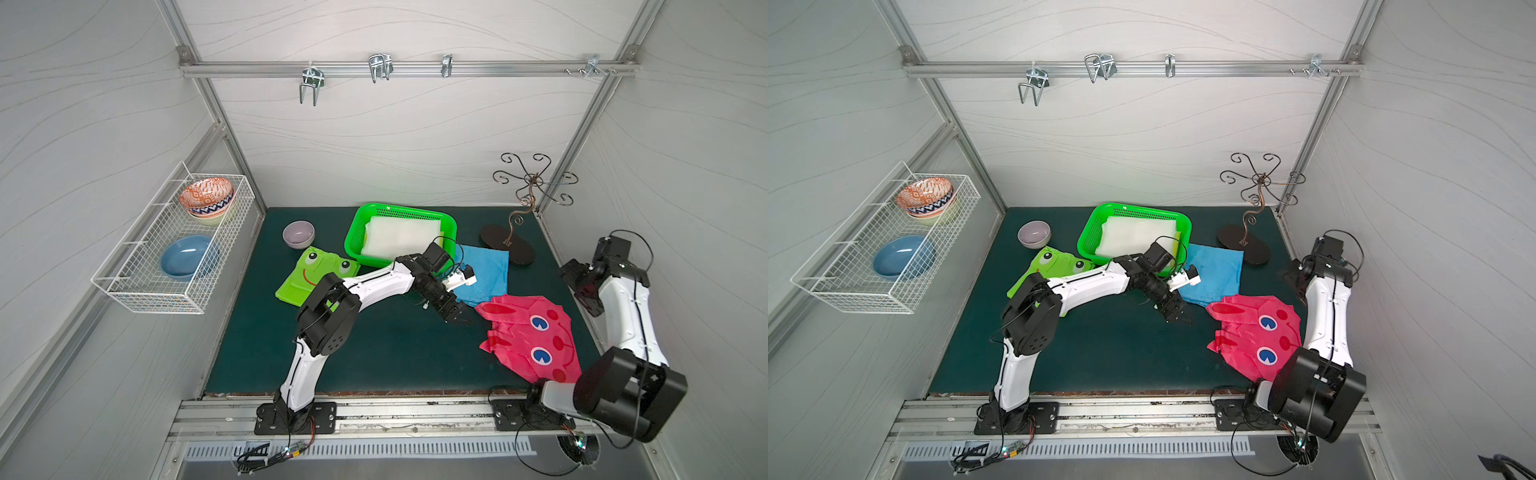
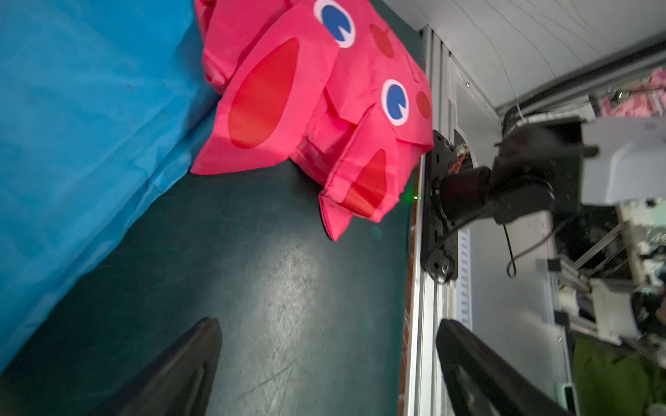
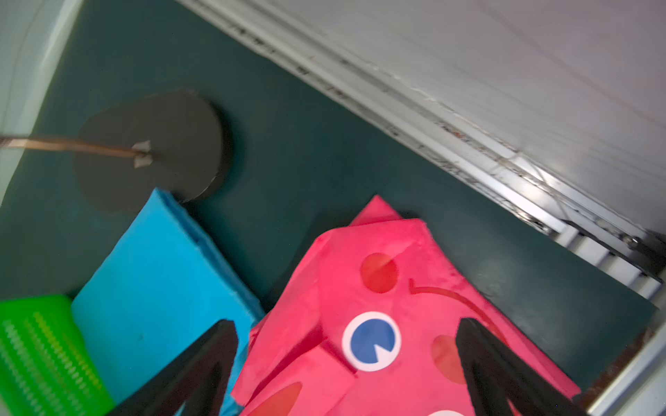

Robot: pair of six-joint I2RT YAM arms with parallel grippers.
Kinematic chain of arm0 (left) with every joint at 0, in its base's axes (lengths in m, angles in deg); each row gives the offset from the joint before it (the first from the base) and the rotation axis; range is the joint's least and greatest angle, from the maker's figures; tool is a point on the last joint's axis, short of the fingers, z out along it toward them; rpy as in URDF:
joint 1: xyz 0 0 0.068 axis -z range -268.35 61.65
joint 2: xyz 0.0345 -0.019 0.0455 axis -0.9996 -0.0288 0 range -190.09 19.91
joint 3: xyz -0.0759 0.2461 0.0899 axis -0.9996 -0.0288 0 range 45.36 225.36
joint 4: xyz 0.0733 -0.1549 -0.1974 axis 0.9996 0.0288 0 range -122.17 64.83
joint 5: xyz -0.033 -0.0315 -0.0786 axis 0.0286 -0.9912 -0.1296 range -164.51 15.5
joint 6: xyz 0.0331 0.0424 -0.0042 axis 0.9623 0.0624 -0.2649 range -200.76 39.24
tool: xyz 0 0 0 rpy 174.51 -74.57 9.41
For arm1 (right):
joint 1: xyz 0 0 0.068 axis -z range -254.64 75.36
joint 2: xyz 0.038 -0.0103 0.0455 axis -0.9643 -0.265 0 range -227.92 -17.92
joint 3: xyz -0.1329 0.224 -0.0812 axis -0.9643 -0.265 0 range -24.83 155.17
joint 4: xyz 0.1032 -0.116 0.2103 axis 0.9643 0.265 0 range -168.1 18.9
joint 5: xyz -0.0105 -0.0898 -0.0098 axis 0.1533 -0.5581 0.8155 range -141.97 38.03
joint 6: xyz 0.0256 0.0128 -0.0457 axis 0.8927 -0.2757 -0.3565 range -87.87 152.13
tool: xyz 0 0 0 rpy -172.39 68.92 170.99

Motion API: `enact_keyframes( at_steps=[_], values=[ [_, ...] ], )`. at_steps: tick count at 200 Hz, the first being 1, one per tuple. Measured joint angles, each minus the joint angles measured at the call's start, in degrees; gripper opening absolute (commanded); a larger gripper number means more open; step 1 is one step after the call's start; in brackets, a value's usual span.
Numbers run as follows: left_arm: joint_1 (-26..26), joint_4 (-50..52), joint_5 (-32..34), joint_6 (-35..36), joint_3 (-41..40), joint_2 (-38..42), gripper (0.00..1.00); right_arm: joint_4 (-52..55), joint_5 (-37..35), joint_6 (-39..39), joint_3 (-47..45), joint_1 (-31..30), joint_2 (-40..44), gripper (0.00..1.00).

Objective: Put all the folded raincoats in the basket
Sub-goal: Adjust the raincoat at the corner of the board, then move the raincoat to the center of the board.

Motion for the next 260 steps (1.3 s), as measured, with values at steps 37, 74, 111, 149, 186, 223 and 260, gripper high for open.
enact_keyframes(
  at_steps=[37,74,111,149,186,223,260],
  values=[
    [2.34,-7.65,1.27,-14.32,0.2,-6.14,0.95,0.39,4.98,-0.22,-0.09,-7.76,3.37,0.99],
    [5.18,-15.23,2.01,-26.34,3.65,-10.38,0.95,2.4,6.73,1.42,4.17,-7.21,8.09,0.99],
    [6.49,-18.53,1.84,-33.57,9.68,-15.1,0.95,2.51,9.51,3.17,8.98,-6.56,12.13,0.99],
    [7.48,-18.56,2.64,-37.83,16.2,-19.28,0.94,2.43,14.34,6.38,9.44,-4.76,13.66,0.99],
    [8.5,-18.03,2.71,-40.92,23.74,-24.13,0.86,1.01,18.21,10.27,8.92,-4.57,14.78,0.99],
    [8.87,-18.36,3.32,-44.22,25.42,-26.25,0.44,-1.22,21.51,13.7,7.56,-4.57,16.61,0.99],
    [9.03,-18.43,3.21,-45.2,25.51,-27.8,0.0,-3.85,23.71,16.68,5.18,-4.55,16.87,0.99]
  ],
)
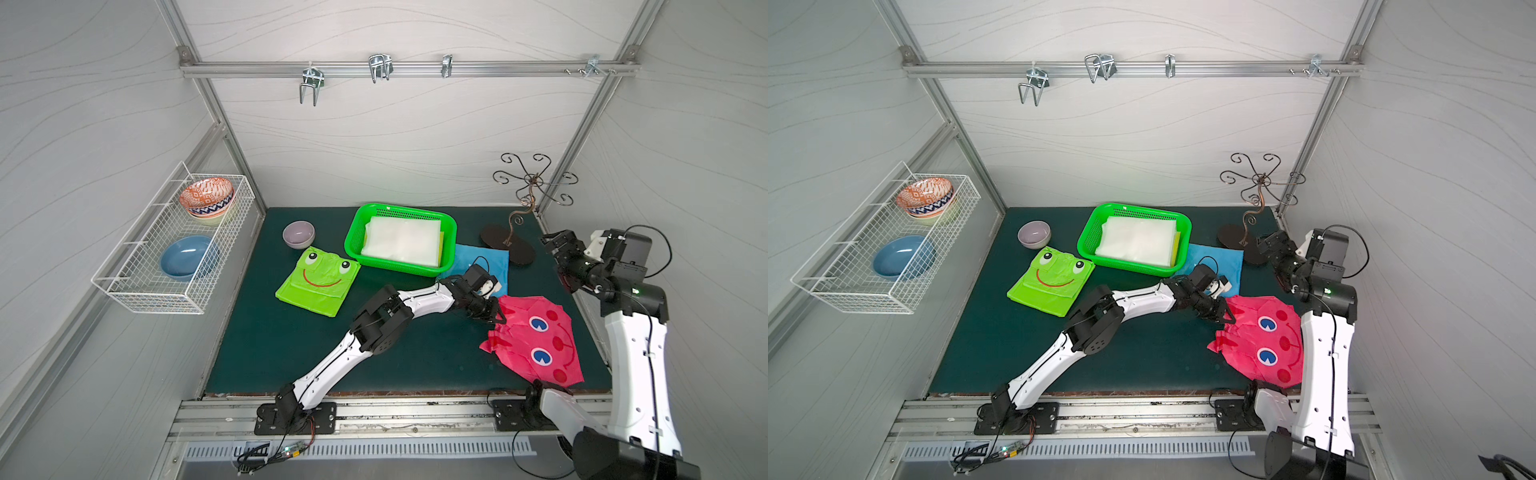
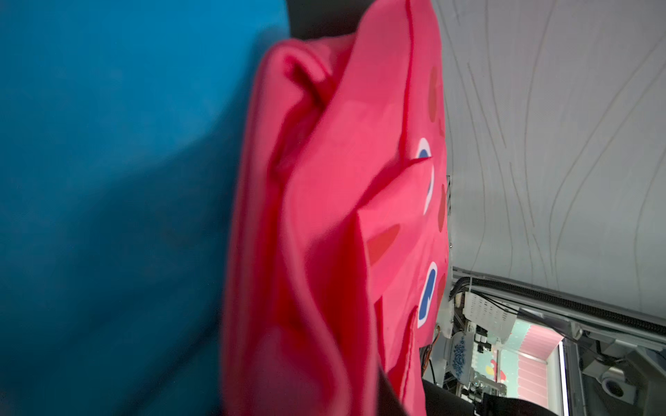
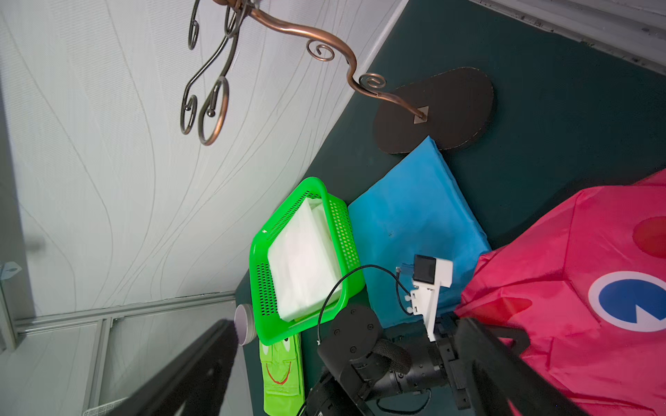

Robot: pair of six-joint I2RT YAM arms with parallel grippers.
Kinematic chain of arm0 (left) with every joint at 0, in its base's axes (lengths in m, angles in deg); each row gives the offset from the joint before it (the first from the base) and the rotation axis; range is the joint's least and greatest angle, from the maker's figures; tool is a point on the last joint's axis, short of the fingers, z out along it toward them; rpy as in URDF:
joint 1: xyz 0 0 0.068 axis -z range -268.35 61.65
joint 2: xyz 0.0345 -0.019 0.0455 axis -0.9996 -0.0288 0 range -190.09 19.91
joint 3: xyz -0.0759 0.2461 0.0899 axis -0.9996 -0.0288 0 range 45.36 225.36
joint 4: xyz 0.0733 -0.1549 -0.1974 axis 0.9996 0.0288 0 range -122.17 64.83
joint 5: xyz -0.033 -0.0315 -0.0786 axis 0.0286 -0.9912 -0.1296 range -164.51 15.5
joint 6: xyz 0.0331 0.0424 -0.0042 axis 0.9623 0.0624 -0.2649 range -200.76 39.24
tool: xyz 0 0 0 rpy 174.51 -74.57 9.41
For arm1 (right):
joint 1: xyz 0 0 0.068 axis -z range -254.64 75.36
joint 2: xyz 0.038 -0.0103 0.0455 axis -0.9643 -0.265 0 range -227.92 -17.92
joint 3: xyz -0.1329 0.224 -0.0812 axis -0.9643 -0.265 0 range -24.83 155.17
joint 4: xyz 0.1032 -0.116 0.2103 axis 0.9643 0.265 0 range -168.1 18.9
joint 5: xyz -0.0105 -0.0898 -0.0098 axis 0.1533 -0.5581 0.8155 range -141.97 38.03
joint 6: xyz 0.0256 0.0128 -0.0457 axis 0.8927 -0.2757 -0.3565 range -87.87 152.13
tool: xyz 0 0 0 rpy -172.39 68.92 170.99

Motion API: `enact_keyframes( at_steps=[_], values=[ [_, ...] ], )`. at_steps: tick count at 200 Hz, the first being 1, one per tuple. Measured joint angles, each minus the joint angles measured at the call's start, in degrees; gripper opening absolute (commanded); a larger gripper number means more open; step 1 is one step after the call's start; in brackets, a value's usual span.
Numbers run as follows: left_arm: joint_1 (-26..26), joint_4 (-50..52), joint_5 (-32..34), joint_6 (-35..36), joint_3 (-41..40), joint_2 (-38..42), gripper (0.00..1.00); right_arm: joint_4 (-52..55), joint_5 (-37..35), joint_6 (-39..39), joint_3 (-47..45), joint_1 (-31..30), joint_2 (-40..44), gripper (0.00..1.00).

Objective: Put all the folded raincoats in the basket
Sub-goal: Move the raincoat to the center of the board.

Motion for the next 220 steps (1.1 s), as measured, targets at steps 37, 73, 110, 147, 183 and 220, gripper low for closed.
enact_keyframes(
  at_steps=[37,73,110,147,183,220],
  values=[
    [-0.02,-0.59,-0.79,-0.98,-0.07,-0.07,0.0,-0.85,1.29,1.25,-0.66,0.02,0.0,0.99],
    [-0.76,-2.58,-3.37,-3.19,-8.83,5.33,0.0,-0.68,1.44,0.92,-0.57,0.02,0.59,0.99],
    [-3.74,-2.03,-6.64,-2.56,-23.43,18.56,0.0,1.01,1.84,-1.99,-0.17,-1.16,0.26,0.99],
    [-12.44,4.81,-8.2,5.31,-33.94,29.05,0.0,2.12,2.93,-7.52,-1.38,-9.66,-1.55,0.99],
    [-21.53,14.91,-9.55,16.57,-43.3,36.68,0.0,0.74,4.66,-12.68,-11.3,-17.62,-3.26,0.94],
    [-28.92,28.39,-11.13,31.65,-43.85,37.03,0.0,-2.54,8.83,-15.96,-20.55,-22.67,-9.73,0.91]
  ],
)
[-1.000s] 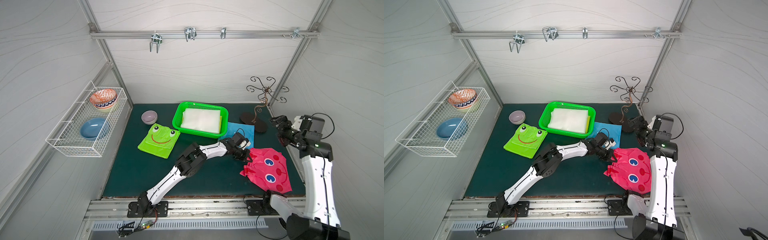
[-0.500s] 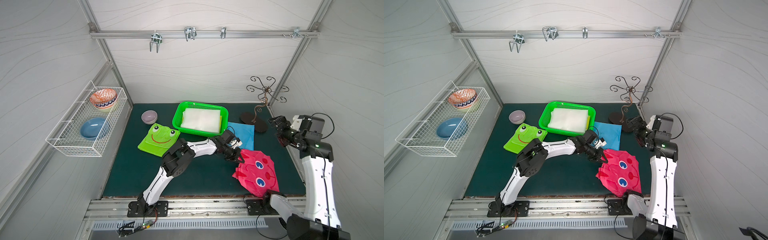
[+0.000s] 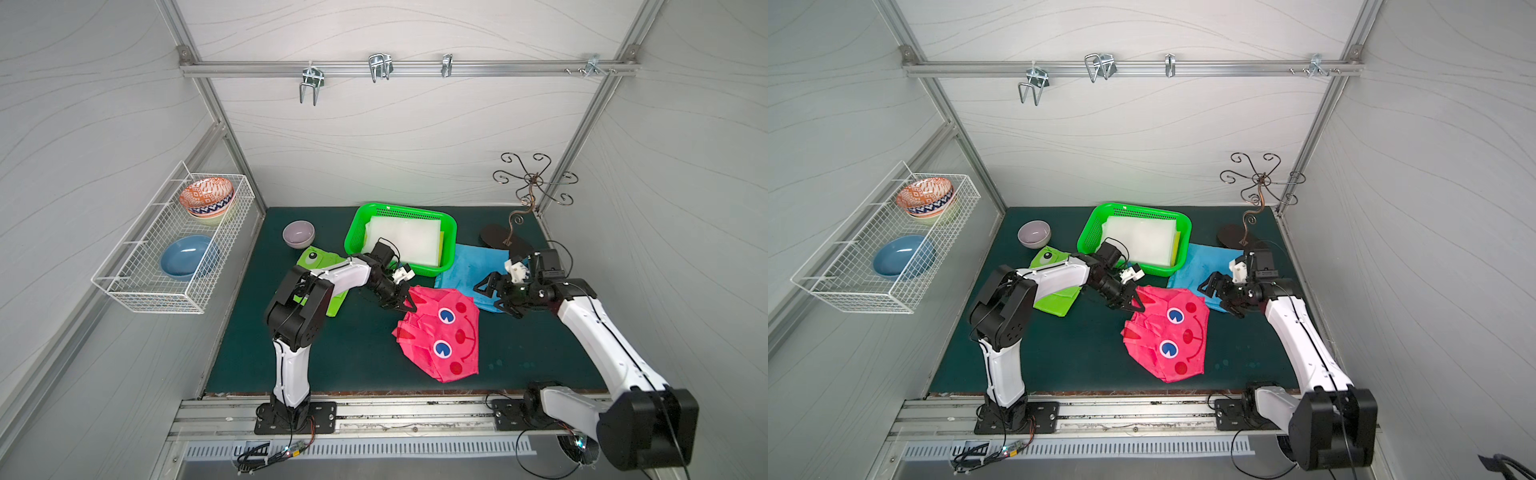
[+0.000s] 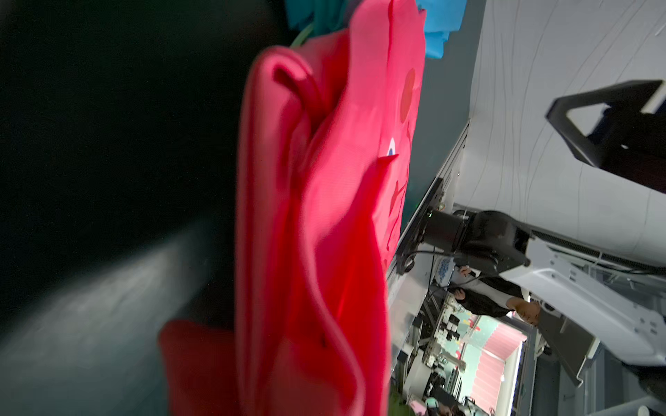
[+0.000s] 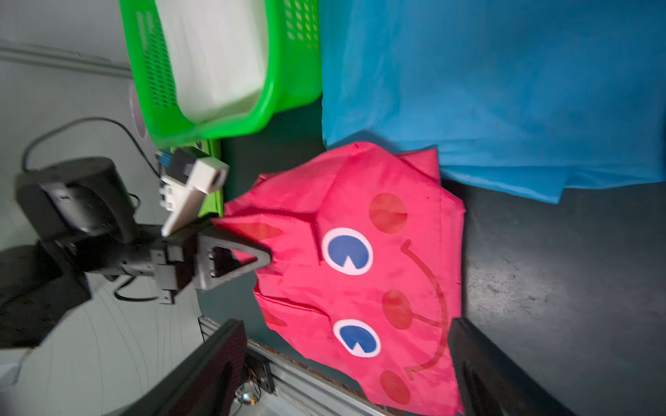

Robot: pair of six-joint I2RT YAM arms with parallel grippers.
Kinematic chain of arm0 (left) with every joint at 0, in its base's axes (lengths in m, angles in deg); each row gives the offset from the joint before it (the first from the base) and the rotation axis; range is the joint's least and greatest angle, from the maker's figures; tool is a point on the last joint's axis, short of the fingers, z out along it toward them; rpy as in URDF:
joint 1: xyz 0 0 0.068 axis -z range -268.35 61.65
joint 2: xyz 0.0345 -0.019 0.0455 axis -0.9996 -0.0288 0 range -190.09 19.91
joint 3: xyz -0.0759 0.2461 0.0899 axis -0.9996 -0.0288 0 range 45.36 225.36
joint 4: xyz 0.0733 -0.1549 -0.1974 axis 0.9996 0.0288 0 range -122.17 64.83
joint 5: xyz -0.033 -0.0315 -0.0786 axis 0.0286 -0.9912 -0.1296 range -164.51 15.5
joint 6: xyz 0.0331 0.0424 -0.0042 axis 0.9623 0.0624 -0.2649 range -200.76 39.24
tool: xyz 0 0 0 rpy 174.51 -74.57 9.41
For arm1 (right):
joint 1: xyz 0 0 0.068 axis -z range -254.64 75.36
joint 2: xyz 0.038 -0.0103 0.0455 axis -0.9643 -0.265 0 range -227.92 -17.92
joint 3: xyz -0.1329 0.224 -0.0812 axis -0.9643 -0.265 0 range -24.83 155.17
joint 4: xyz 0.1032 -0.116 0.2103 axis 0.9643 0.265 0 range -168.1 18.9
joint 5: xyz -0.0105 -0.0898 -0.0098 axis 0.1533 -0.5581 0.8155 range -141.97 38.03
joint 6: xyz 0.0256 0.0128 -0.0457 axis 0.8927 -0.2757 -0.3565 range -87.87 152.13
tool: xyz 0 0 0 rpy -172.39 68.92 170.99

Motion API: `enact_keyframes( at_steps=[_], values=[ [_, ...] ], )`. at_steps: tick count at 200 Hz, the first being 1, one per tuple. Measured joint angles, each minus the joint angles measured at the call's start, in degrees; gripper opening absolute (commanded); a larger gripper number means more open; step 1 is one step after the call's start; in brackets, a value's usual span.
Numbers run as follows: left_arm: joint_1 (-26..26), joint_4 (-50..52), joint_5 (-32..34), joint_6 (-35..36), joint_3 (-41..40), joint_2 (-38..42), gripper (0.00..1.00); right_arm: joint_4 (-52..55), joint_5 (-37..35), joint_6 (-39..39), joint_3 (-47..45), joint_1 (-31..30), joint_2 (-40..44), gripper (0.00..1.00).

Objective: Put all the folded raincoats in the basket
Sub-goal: Move the raincoat to the center of the board, then pick up the raincoat from the center of the board.

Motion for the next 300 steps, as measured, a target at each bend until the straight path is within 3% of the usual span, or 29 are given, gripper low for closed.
enact_keyframes(
  at_steps=[37,79,140,204,255,275,300],
  values=[
    [-4.26,10.4,0.17,15.08,-0.13,0.0,0.0,-4.61,3.37,-3.17,-6.43,-4.02,-5.51,0.9],
    [-7.19,15.06,0.33,25.38,-0.87,-0.79,0.0,-11.98,7.23,-5.95,-9.77,-4.46,-14.47,0.87],
    [-12.68,16.7,1.99,35.17,-2.56,-2.56,0.0,-19.74,14.91,-10.14,-9.88,-5.49,-23.15,0.83],
    [-13.16,15.17,1.79,43.6,-7.06,11.37,0.0,-24.44,17.94,-10.32,-6.97,-12.92,-28.26,0.81],
    [-13.0,9.62,3.17,54.58,-15.91,16.28,0.0,-36.33,22.08,-3.34,-8.57,-15.76,-31.34,0.79],
    [-12.98,9.77,3.13,56.59,-16.72,17.29,0.0,-40.87,24.35,-2.64,-8.09,-16.85,-33.94,0.74],
    [-13.03,9.79,3.06,57.9,-16.72,17.73,0.0,-45.33,27.1,-2.05,-7.98,-17.03,-36.44,0.75]
  ],
)
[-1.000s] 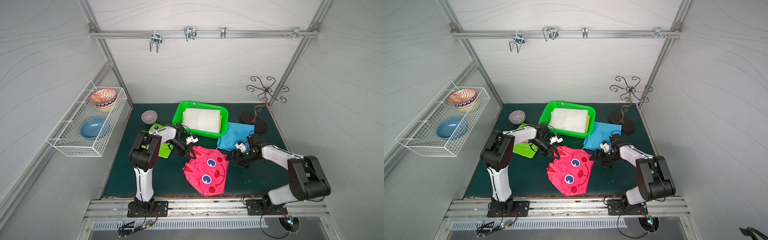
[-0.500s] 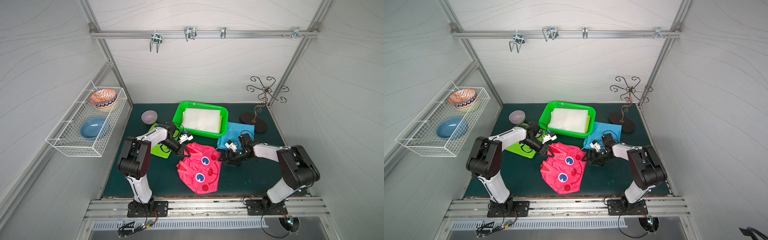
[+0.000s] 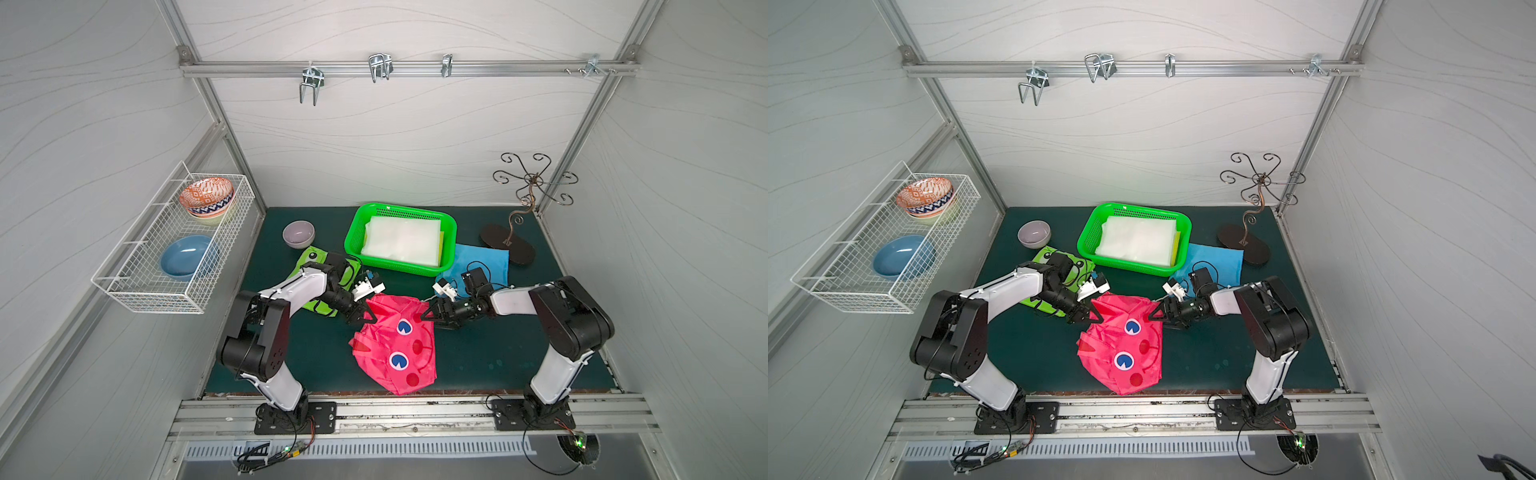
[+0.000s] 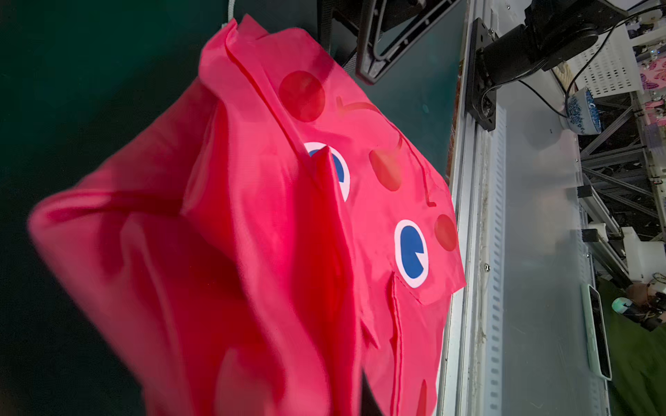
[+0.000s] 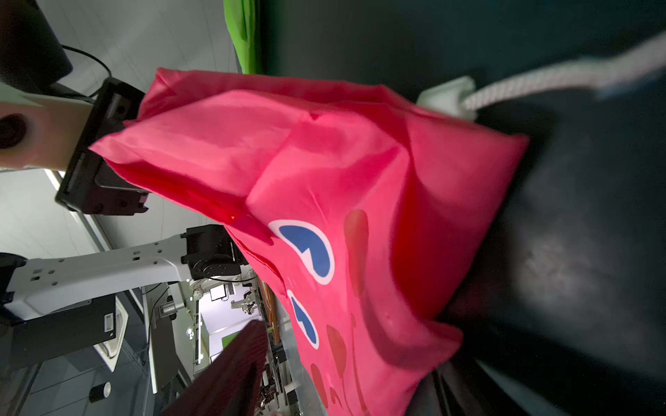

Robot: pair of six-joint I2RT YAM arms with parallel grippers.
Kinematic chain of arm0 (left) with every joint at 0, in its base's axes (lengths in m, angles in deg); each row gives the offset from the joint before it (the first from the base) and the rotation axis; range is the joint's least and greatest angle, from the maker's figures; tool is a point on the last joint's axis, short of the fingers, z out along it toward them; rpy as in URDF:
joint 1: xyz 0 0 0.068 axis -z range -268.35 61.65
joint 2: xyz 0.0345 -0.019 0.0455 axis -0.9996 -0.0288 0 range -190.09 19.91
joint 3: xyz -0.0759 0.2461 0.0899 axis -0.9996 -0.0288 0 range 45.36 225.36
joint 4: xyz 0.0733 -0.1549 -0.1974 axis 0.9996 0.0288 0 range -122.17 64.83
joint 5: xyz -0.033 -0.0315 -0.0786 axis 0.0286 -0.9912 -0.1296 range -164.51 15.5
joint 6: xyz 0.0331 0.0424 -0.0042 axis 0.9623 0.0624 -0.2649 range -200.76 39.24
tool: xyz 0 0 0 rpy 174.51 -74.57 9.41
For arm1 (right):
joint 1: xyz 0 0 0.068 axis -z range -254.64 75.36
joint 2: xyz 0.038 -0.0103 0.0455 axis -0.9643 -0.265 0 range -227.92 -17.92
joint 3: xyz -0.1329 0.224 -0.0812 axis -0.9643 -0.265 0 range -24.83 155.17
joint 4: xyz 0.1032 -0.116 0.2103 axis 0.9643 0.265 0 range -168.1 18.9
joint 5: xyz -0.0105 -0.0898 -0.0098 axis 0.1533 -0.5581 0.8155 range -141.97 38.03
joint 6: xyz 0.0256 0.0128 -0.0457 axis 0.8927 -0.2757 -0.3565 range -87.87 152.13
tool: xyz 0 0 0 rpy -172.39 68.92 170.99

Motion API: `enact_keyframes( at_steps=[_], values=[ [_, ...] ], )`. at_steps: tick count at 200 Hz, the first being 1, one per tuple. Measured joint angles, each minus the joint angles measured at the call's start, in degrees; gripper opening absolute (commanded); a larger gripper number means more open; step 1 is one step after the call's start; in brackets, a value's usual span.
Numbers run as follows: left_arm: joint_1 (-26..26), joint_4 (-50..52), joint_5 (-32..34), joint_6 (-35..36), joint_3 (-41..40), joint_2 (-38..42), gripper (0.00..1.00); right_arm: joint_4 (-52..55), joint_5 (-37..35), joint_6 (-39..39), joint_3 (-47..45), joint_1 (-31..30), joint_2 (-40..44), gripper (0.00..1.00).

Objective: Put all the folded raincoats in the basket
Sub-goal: Pick up the raincoat from the center of the board.

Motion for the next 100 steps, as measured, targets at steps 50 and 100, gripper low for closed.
enact_keyframes(
  at_steps=[50,100],
  values=[
    [-1.16,0.52,-0.44,1.42,0.02,2.64,0.0,-1.99,-0.98,-0.07,-1.92,0.35,1.2,0.76],
    [-1.31,7.26,-6.36,6.75,2.91,6.03,0.0,-3.69,1.73,-0.79,-1.68,0.66,-0.55,0.74]
  ],
)
